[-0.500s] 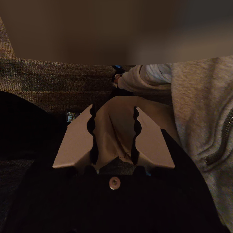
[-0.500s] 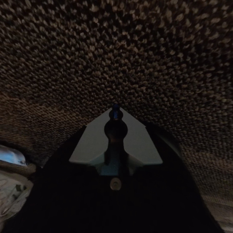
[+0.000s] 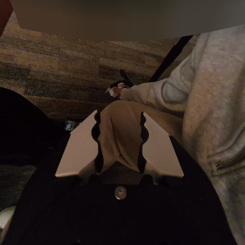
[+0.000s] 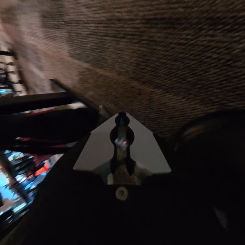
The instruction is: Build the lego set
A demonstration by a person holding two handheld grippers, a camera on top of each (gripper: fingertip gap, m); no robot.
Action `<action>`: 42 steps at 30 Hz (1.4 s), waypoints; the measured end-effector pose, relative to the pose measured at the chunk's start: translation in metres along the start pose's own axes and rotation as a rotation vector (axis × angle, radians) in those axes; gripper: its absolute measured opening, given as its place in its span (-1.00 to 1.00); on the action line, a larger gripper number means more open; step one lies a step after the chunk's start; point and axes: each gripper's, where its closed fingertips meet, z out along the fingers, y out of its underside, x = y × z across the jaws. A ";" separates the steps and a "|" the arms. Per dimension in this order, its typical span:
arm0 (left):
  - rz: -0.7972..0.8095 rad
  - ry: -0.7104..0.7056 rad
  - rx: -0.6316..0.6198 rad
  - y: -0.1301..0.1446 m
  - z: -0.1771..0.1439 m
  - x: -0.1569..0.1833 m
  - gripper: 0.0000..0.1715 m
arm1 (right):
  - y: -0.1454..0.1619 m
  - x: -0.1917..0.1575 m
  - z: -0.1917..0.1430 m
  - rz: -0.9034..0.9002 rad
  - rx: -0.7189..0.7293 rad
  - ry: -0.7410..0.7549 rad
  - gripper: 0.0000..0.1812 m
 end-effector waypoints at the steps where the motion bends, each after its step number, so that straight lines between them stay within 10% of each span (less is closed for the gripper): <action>1: -0.016 0.000 0.016 0.000 -0.003 0.004 -0.30 | 0.009 -0.024 -0.010 -0.006 -0.010 -0.053 -0.97; 8: -0.161 -0.087 0.177 0.003 -0.013 -0.003 -0.43 | 0.133 -0.234 -0.111 -0.491 -0.223 -0.320 -0.97; 18: -0.158 -0.215 0.463 -0.054 -0.099 0.018 -0.78 | 0.270 -0.508 -0.385 -0.600 -0.329 -0.950 -0.97; 28: 0.006 -0.306 0.645 -0.061 -0.214 0.099 -0.96 | 0.401 -0.547 -0.495 -0.574 -0.455 -1.178 -0.98; 42: 0.103 -0.472 0.668 -0.043 -0.267 0.115 -0.72 | 0.441 -0.569 -0.523 -0.545 -0.475 -1.328 -0.98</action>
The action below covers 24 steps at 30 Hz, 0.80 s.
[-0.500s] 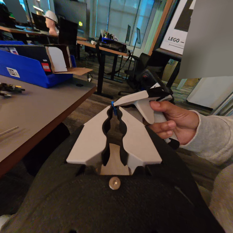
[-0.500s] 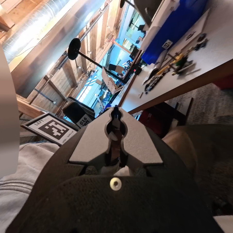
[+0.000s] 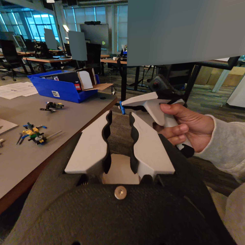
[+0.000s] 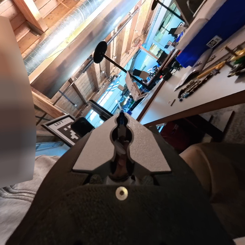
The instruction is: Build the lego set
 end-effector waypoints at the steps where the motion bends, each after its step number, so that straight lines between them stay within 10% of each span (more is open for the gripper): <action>1: -0.007 -0.007 -0.001 0.003 -0.003 -0.002 -0.73 | 0.004 0.005 0.003 0.021 -0.005 -0.015 -0.97; 24: -0.145 0.060 -0.215 0.099 0.042 -0.064 -0.98 | 0.017 0.125 0.008 0.315 -0.009 0.021 -0.94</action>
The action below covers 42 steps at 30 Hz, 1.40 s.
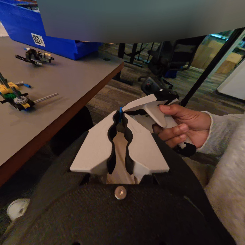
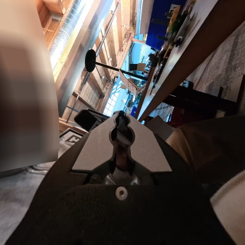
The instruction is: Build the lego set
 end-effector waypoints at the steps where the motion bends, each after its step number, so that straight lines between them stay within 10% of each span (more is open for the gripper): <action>1: -0.016 0.015 0.005 0.001 0.002 -0.005 -0.98 | -0.002 0.005 0.000 -0.023 -0.010 0.016 -0.89; 6: -0.053 0.112 -0.017 -0.005 0.008 -0.023 -0.99 | -0.020 0.019 -0.002 -0.107 -0.043 0.060 -0.77; 10: 0.056 0.098 -0.038 -0.037 -0.006 -0.027 -0.99 | -0.056 -0.034 0.020 -0.224 -0.065 -0.120 -0.75; 17: 0.232 0.016 -0.028 -0.062 -0.051 -0.026 -0.99 | -0.064 -0.068 0.068 -0.881 -0.233 -0.035 -0.68; 23: 0.200 0.021 -0.040 -0.030 -0.065 -0.029 -0.99 | -0.049 -0.060 0.069 -0.793 -0.302 -0.081 -1.00; 33: 0.114 0.030 -0.133 0.030 -0.051 -0.059 -0.98 | -0.016 -0.008 0.053 -0.753 -0.391 -0.043 -0.74; 42: 0.035 0.087 0.082 -0.049 -0.026 -0.109 -0.98 | -0.058 -0.008 0.087 -0.792 -0.375 -0.171 -0.79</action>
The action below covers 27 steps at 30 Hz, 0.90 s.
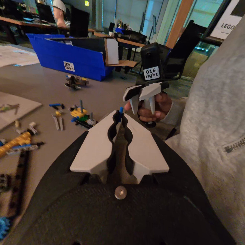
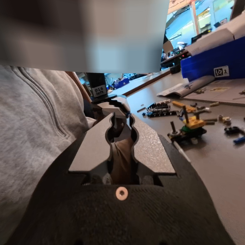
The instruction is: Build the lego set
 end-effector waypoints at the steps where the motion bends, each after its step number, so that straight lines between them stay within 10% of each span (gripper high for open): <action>1: 0.013 -0.002 -0.005 -0.005 0.002 -0.007 -0.99 | -0.009 0.001 -0.001 -0.004 0.011 -0.023 -0.84; 13: 0.130 0.053 -0.074 -0.021 0.010 -0.027 -0.99 | -0.071 0.022 0.002 -0.179 0.012 0.094 -0.78; 27: 0.134 0.143 -0.056 -0.010 -0.001 0.004 -0.99 | -0.004 0.006 0.013 -0.072 -0.212 0.100 -0.93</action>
